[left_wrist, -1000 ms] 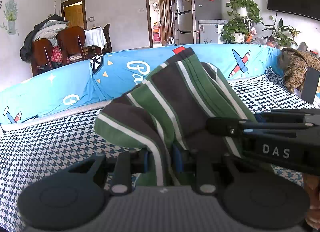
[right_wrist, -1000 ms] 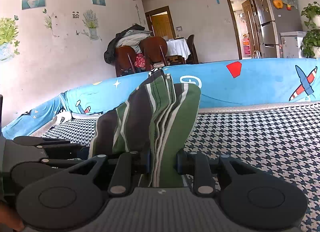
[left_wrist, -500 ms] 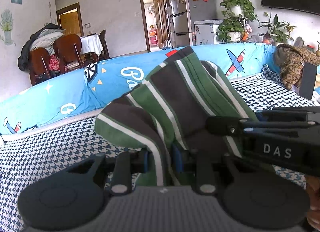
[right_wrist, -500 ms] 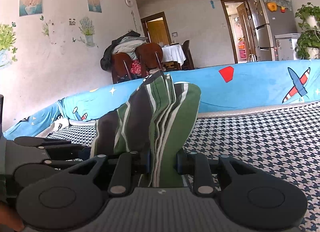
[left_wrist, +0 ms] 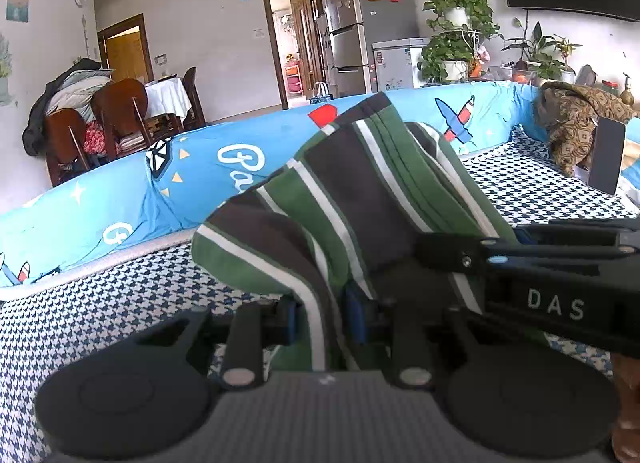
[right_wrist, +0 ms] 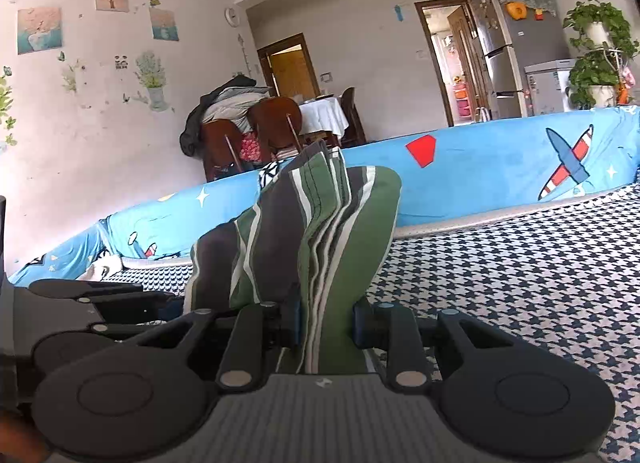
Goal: Fold clothes
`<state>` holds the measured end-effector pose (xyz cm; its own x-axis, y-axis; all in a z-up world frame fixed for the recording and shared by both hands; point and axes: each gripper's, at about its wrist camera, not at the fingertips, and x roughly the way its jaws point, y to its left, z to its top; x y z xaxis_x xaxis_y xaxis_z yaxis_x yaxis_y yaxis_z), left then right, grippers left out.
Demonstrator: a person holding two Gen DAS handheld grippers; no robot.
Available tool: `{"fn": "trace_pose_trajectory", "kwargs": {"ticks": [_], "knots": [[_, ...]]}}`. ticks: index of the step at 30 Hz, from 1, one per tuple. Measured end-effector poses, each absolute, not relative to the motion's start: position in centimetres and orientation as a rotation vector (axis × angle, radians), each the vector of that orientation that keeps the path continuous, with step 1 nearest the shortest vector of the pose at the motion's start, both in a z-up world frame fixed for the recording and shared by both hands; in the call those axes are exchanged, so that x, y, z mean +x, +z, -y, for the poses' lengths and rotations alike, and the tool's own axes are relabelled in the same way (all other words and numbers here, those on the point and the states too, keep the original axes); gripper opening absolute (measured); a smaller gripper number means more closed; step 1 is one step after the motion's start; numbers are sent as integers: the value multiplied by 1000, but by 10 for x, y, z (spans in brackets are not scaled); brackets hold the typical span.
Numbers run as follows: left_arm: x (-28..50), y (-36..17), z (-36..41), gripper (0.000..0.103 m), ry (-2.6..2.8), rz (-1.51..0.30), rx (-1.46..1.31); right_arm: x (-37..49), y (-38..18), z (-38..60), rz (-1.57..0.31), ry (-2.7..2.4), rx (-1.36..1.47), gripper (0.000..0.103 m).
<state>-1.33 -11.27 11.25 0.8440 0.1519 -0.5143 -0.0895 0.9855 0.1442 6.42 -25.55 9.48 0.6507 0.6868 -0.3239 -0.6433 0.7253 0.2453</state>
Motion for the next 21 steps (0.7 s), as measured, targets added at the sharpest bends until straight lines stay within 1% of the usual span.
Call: {"fn": "trace_pose_trajectory", "kwargs": {"ticks": [21], "knots": [[23,108,127,24,73,-548,133,81,94,278,-414,674,144,25]]}}
